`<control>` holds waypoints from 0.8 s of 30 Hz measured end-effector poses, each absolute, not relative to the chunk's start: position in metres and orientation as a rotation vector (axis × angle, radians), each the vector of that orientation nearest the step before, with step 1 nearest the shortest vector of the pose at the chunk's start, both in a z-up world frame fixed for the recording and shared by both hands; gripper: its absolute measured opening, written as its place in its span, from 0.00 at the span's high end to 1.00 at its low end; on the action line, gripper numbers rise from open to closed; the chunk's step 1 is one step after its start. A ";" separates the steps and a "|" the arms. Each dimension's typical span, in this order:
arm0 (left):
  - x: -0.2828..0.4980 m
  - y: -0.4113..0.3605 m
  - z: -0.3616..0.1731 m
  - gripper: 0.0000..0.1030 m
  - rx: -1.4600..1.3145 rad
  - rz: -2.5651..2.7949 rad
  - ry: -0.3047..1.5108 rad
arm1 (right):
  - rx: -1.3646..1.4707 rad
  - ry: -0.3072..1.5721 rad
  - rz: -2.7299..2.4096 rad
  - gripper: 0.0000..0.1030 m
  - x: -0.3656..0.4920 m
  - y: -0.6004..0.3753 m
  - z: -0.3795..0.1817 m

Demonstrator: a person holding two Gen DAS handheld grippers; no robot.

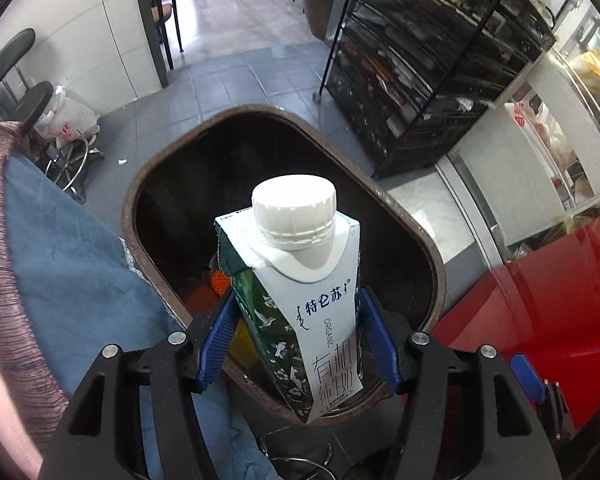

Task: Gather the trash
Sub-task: 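Lower the left gripper into the black bin and open it to drop the carton, then move both tools back from the bin to the remaining trash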

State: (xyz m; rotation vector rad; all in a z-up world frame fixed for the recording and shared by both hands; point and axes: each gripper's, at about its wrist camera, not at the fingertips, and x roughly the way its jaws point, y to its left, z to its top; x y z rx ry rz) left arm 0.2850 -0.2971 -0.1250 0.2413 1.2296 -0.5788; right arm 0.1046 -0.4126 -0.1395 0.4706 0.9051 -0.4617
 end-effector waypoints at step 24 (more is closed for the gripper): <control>0.261 -0.274 -0.056 0.14 0.106 -0.714 1.034 | 0.440 0.858 -0.419 0.19 0.101 -0.405 -0.113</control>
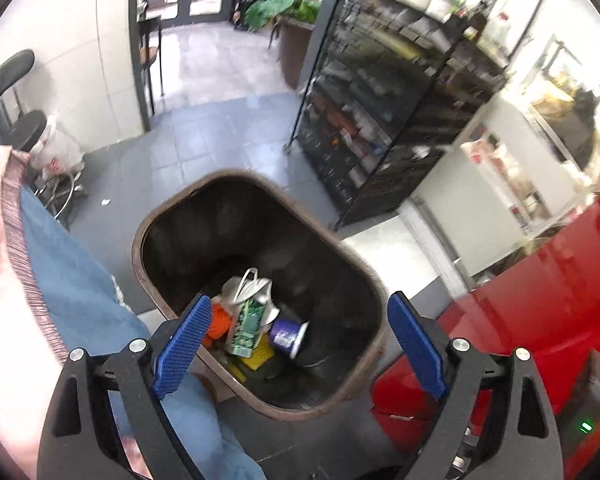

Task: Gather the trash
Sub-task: 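Move both tools back from the bin to the remaining trash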

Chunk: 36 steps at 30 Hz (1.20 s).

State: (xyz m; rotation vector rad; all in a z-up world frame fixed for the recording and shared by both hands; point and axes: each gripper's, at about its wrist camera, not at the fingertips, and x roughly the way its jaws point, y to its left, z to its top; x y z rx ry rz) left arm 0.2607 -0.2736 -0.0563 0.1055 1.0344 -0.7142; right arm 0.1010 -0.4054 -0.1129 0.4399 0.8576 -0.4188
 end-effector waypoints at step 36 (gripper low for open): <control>0.225 0.035 0.020 0.07 0.378 -0.340 0.911 | 0.154 0.836 0.255 0.18 0.172 -0.192 -0.001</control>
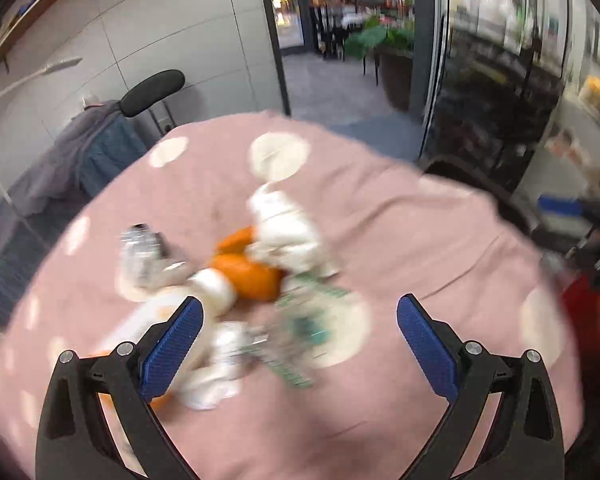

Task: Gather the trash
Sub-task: 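Move both tools back from the bin to the remaining trash, then grasp the white mango drink bottle with the left gripper while the right grasps the crumpled white tissue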

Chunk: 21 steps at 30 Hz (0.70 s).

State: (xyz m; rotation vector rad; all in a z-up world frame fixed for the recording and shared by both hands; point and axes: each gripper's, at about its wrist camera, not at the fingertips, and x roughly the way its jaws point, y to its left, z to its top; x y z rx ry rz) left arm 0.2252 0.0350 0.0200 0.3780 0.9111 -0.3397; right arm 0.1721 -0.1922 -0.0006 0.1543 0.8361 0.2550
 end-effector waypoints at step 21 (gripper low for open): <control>0.277 0.101 -0.043 0.33 0.824 -0.245 1.191 | 0.043 0.852 0.406 0.18 0.196 -0.119 0.019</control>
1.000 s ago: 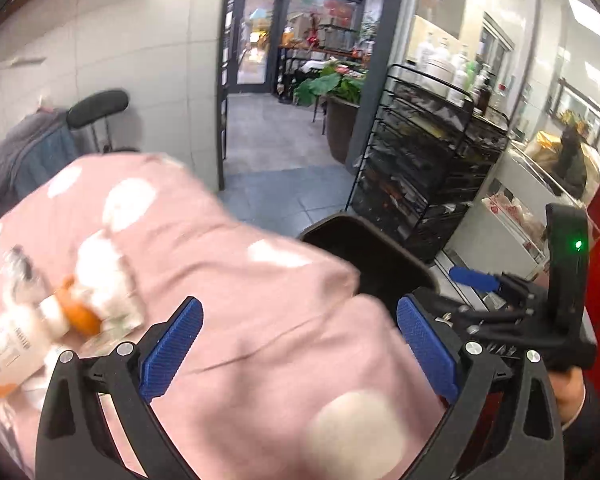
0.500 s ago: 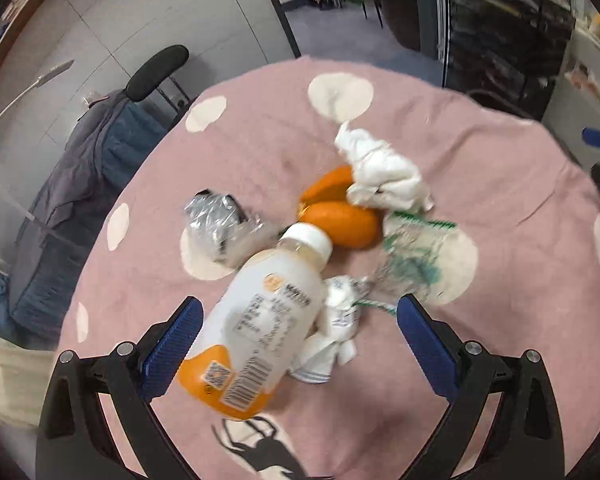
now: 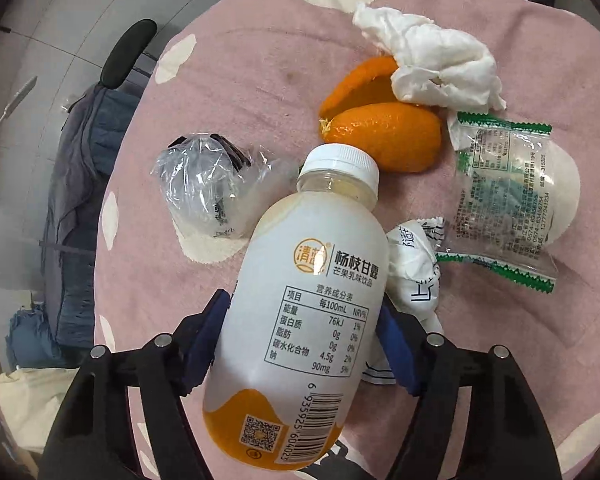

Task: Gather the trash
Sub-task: 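Grasp the white mango drink bottle with the left gripper while the right grasps the crumpled white tissue, then carry the bottle and tissue over the black bin with both tools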

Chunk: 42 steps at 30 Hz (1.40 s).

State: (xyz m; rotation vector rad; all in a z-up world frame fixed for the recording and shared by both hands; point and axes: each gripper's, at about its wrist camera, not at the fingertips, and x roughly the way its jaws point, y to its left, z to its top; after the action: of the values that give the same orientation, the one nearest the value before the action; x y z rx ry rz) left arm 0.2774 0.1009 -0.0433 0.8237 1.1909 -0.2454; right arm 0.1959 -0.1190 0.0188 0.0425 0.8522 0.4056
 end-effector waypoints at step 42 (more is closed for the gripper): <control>0.180 0.115 0.021 0.41 0.023 -0.153 0.761 | 0.036 0.981 0.532 0.75 0.275 -0.035 0.003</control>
State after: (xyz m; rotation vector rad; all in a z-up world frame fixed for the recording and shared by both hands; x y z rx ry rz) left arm 0.1803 0.1145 0.0207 0.0227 0.7606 -0.1534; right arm 0.2750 -0.0348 0.0034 0.0358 0.9810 0.5318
